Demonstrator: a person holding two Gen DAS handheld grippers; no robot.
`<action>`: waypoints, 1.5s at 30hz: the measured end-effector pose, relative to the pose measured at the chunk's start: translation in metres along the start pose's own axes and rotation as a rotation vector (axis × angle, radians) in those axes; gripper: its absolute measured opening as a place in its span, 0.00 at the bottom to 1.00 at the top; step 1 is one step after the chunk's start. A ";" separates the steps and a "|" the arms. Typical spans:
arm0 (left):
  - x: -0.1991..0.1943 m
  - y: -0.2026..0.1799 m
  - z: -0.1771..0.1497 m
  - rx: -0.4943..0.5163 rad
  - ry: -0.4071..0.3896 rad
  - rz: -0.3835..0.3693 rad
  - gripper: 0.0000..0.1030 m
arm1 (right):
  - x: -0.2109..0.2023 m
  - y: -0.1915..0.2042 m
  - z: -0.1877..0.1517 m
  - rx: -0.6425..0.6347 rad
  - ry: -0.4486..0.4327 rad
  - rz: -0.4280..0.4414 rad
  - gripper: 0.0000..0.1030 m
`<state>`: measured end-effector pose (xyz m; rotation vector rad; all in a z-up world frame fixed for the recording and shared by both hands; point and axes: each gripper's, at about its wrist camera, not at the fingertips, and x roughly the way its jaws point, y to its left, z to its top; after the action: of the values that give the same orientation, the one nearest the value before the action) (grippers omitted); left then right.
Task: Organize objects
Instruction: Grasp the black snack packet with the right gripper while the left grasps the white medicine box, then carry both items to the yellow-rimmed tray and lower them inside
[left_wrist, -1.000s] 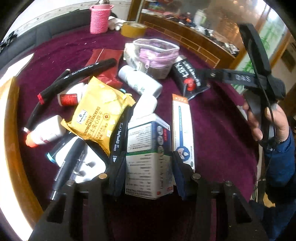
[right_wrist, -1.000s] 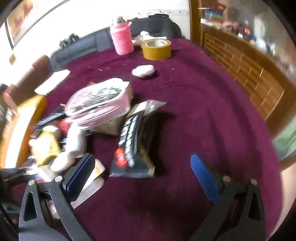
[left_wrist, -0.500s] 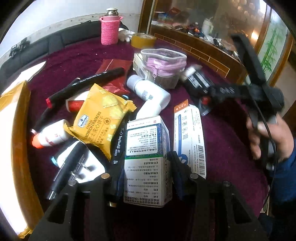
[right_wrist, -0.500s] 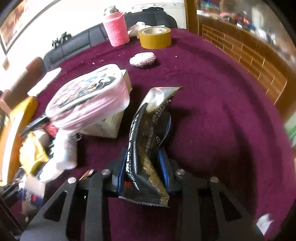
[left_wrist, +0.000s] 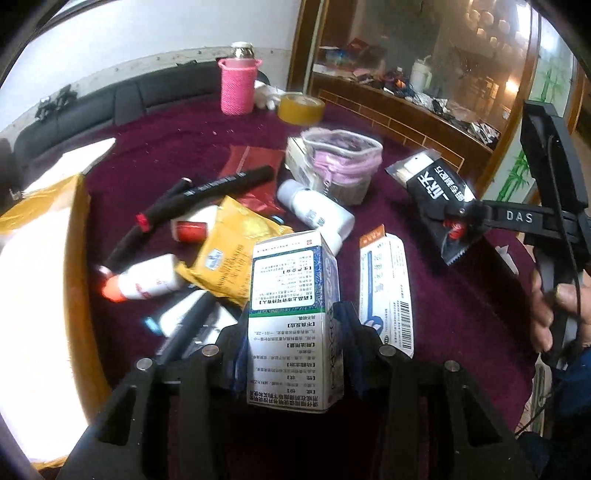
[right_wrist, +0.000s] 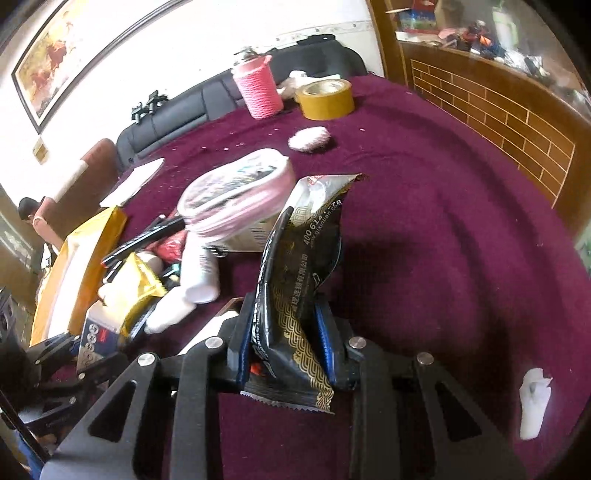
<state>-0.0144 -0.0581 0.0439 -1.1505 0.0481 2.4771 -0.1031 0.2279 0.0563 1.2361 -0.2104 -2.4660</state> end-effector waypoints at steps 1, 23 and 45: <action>-0.003 0.001 0.000 -0.003 -0.008 0.006 0.37 | -0.001 0.005 0.000 -0.009 0.001 0.006 0.25; -0.077 0.079 -0.012 -0.135 -0.159 0.163 0.37 | 0.011 0.158 0.003 -0.259 0.055 0.180 0.25; -0.081 0.257 -0.014 -0.352 -0.037 0.389 0.37 | 0.103 0.305 0.027 -0.384 0.231 0.288 0.26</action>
<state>-0.0542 -0.3241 0.0592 -1.3402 -0.2016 2.9355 -0.1008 -0.0941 0.0860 1.2093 0.1340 -1.9829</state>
